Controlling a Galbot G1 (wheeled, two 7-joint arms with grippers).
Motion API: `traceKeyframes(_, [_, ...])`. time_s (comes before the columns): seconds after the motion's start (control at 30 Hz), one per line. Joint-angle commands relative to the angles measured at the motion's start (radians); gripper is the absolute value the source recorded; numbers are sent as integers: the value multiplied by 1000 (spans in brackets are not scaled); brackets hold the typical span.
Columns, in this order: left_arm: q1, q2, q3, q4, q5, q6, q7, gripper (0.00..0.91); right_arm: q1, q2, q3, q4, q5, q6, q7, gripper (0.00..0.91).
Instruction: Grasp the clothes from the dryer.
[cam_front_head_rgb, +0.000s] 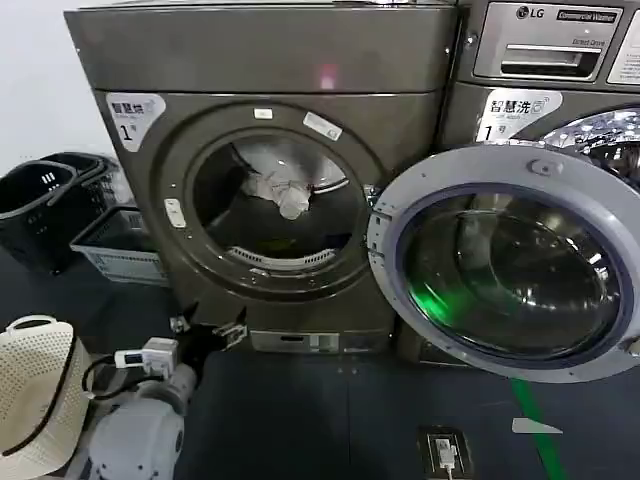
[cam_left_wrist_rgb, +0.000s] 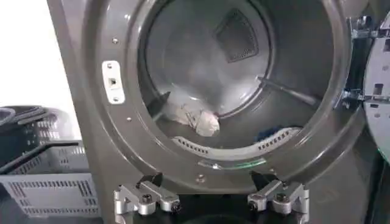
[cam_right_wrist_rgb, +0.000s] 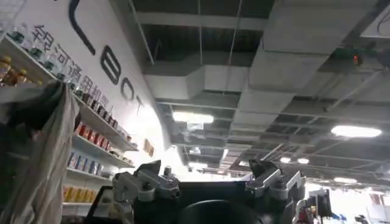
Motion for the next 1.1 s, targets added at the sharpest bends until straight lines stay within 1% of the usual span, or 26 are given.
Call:
traceKeyframes(0.03, [0, 0, 1, 0, -1, 49, 1, 907, 0, -1, 0, -1, 1, 1, 0, 907])
traceKeyframes(1.1, [-5, -1, 5, 11, -1, 49, 1, 907, 0, -2, -1, 1, -2, 0, -4, 907])
